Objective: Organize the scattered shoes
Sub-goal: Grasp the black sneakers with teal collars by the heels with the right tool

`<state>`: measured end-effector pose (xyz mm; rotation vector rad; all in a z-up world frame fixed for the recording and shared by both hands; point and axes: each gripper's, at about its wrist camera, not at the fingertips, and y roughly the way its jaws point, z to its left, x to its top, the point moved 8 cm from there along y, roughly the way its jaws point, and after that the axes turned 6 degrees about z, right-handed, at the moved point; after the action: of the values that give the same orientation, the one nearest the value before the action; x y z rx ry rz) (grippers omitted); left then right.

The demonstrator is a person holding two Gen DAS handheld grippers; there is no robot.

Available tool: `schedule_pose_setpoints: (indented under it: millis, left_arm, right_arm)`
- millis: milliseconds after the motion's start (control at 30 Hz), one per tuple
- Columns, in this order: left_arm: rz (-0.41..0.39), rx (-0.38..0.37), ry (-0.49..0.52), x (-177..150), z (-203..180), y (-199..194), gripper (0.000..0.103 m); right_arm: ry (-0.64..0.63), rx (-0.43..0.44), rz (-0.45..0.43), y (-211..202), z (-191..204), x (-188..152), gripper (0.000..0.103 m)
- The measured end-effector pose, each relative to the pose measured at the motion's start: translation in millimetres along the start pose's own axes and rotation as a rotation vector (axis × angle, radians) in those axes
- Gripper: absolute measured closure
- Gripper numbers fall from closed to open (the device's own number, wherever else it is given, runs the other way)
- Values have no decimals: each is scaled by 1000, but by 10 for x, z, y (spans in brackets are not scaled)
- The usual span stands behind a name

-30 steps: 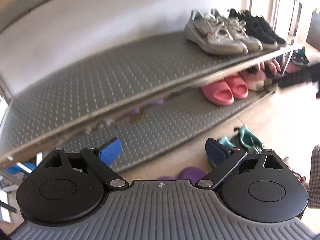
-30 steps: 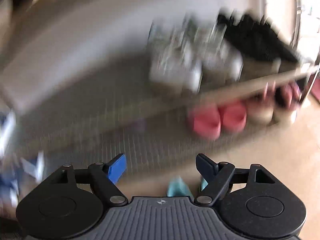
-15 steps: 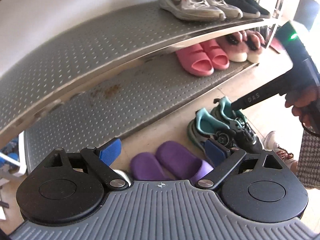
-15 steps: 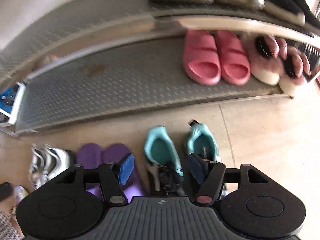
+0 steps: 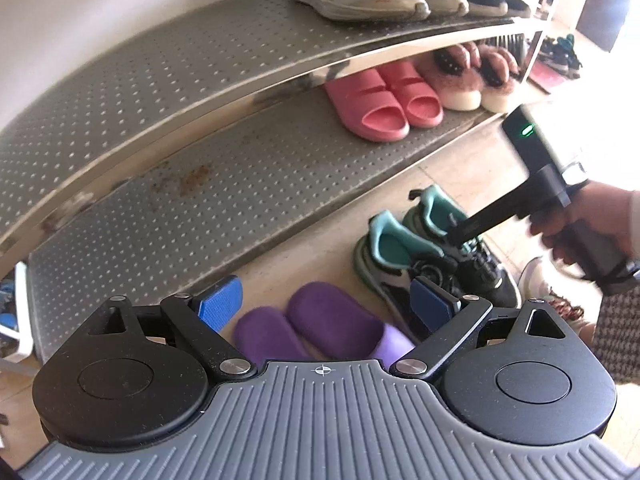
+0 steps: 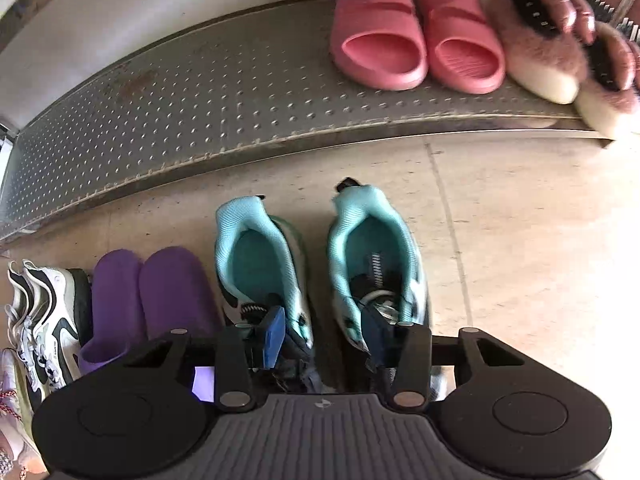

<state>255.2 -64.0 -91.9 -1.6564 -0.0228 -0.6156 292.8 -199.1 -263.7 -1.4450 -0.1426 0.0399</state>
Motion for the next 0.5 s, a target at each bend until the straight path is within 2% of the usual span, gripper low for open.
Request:
schedule_pose_setpoints:
  millis: [100,233,333,500]
  left_arm:
    - [-4,-31,-9,74,-38,67,14]
    - [43,-70,16,128,-165,217,15]
    - [189,-40,75,35,-251,416,14]
    - [262,-30,60,-45,-220,577,14]
  right_arm:
    - [-6,8,-6,80,78,76,49]
    - [-44,-28,23,306,70,153,48]
    - [-69,-22,60,464,46,179,48]
    - [-138,-28,88,634,89,262,48]
